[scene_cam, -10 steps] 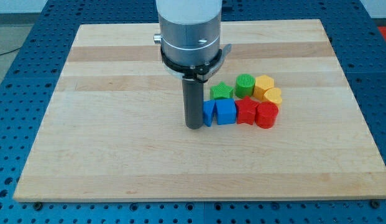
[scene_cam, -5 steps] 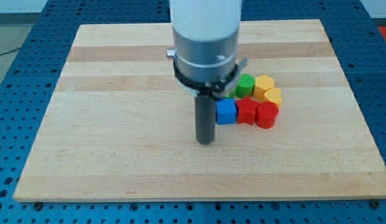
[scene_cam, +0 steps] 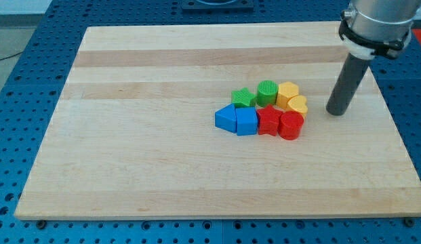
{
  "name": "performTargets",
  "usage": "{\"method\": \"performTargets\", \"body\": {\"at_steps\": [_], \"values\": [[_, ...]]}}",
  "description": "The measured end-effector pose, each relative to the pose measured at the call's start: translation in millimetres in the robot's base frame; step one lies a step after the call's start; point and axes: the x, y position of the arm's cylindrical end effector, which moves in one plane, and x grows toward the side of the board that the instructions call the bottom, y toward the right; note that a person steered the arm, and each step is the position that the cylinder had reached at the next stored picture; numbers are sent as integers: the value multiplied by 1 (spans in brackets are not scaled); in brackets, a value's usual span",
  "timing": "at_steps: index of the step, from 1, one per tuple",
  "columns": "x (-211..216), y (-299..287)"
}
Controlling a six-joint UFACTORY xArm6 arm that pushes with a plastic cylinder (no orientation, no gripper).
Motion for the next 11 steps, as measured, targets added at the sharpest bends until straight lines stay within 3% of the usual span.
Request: {"method": "performTargets", "body": {"at_steps": [4,6,8,9,11], "values": [[-4,-55],[-5,-52],[-6,22],[-45,61],[-57,98]]}}
